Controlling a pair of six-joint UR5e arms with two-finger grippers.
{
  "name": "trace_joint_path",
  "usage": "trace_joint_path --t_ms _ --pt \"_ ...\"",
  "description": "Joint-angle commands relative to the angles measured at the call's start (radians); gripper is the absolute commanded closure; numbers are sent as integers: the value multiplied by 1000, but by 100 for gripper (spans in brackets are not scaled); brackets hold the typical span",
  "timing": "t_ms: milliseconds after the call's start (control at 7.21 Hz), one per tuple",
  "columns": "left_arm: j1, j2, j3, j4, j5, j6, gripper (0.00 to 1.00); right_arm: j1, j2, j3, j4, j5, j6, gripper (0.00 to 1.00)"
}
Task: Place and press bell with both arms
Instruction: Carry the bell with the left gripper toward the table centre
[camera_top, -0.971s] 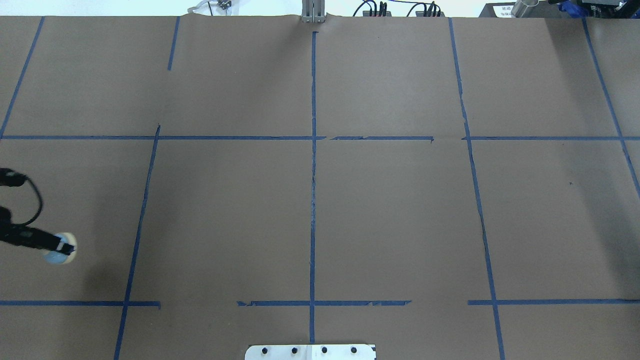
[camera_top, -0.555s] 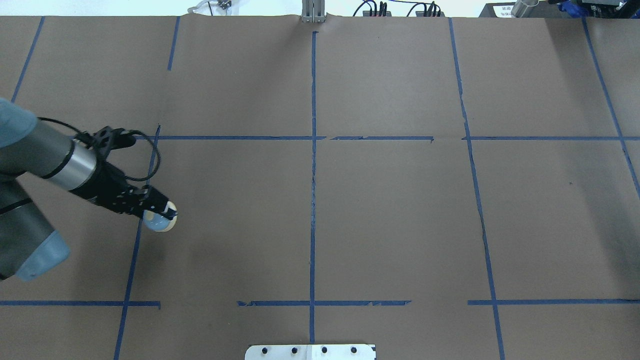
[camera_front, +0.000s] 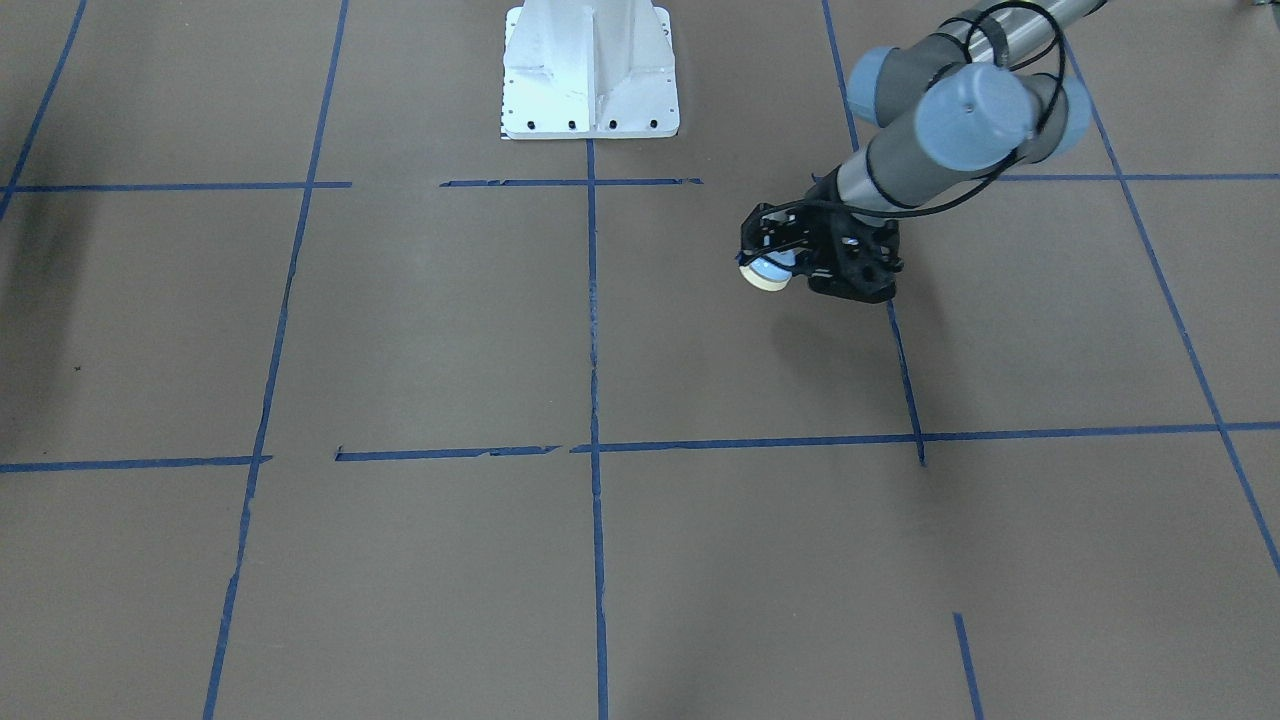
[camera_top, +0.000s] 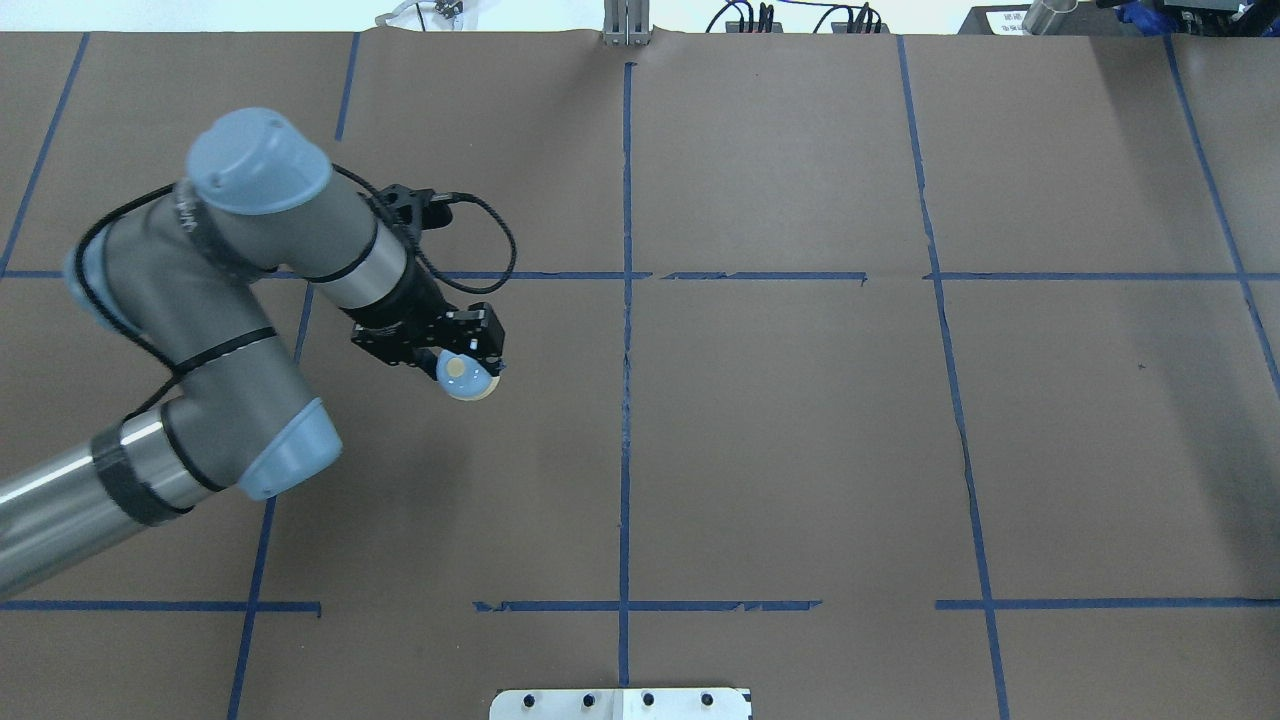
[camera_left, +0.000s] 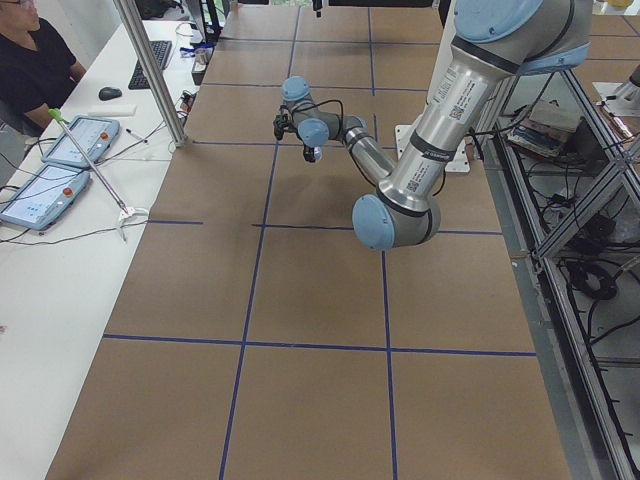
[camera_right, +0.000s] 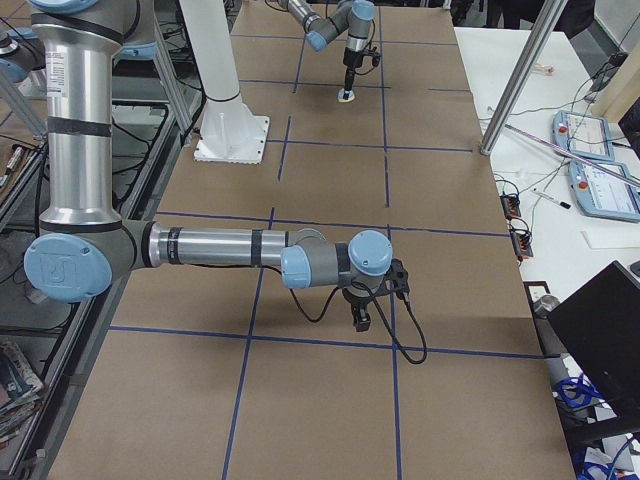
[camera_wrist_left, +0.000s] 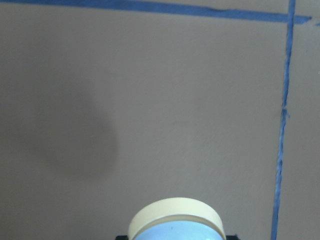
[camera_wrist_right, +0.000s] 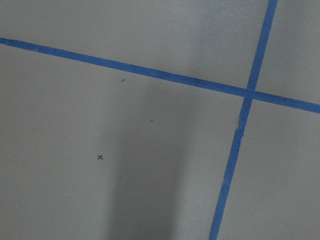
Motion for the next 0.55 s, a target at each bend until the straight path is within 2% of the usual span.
trace_joint_path --t_ms 0,139,277,416 --pt "39 -283 314 19 46 -11 89 -1 -8 8 3 0 -3 0" --pt "49 -423 464 21 95 -19 87 -1 -8 10 4 -1 -6 0" --pt "50 -438 479 31 97 -19 86 -1 -8 5 3 -3 -5 0" --pt "51 -438 479 98 101 -11 86 -1 -8 5 3 -3 -5 0"
